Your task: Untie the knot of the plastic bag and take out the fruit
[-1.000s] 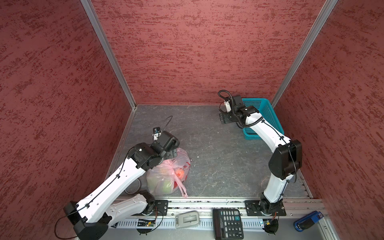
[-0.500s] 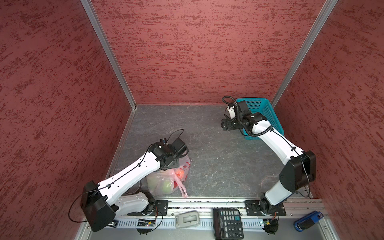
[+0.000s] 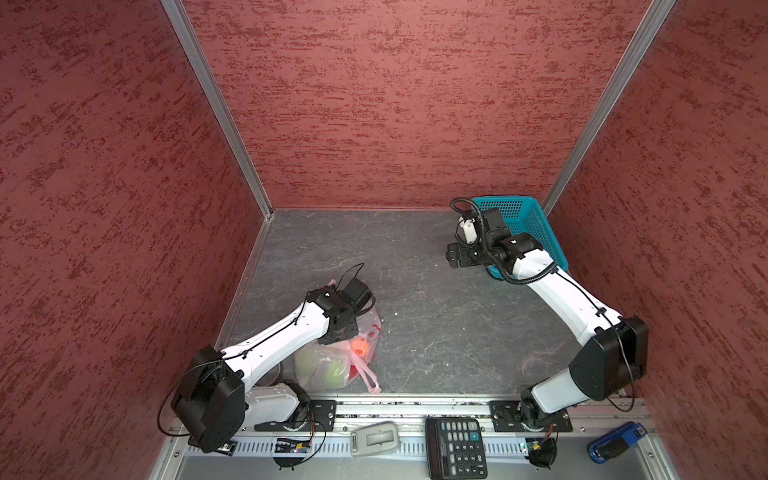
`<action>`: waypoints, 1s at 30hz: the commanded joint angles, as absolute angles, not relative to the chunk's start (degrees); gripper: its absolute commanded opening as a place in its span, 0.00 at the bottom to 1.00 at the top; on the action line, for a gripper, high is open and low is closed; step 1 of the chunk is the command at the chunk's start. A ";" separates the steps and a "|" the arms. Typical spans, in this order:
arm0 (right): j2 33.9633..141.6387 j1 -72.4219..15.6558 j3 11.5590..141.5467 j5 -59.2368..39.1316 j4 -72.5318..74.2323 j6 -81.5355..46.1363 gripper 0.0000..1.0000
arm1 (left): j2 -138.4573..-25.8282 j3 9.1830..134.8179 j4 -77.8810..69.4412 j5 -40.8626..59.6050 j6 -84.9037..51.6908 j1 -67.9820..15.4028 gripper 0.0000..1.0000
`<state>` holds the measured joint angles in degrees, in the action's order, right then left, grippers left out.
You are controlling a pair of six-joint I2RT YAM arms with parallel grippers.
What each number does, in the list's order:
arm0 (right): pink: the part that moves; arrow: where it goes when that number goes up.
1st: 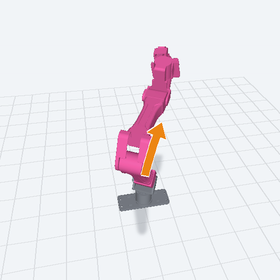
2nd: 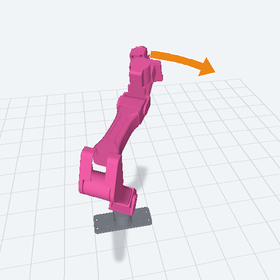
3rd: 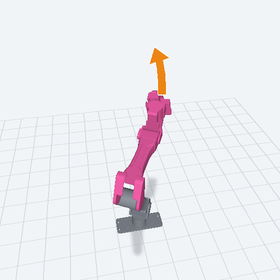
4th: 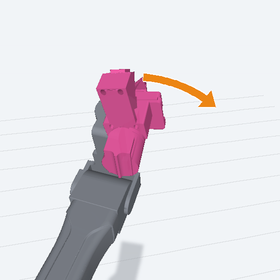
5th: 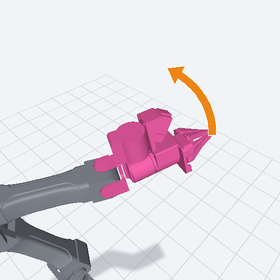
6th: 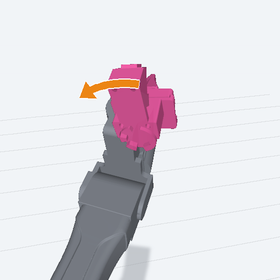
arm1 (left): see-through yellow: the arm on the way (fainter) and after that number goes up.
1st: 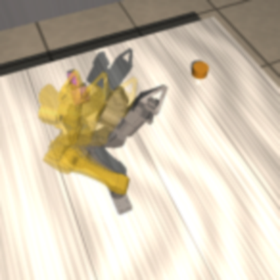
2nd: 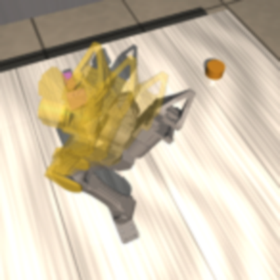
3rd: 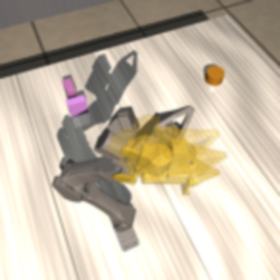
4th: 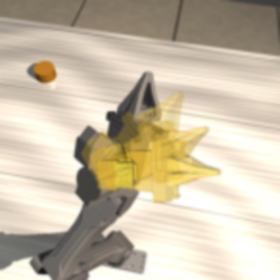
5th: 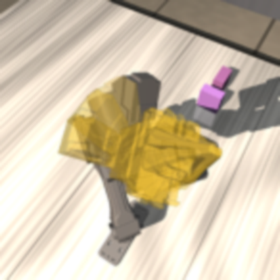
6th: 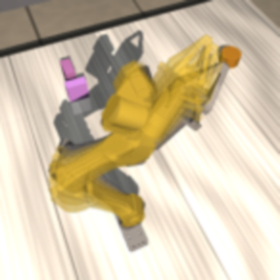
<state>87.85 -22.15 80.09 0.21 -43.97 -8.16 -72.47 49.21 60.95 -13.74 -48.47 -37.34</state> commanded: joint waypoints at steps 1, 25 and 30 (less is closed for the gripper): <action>85.61 -22.59 79.11 0.70 -42.73 -9.04 0.96 | -72.60 49.23 58.11 -12.85 -48.27 -37.45 0.16; 74.81 -20.79 68.84 2.63 -43.52 -12.77 0.98 | -94.42 73.52 32.70 5.43 -25.73 -47.59 0.00; 71.37 -19.98 67.62 2.55 -46.02 -13.44 0.98 | -99.93 80.07 33.18 7.34 -24.43 -50.31 0.00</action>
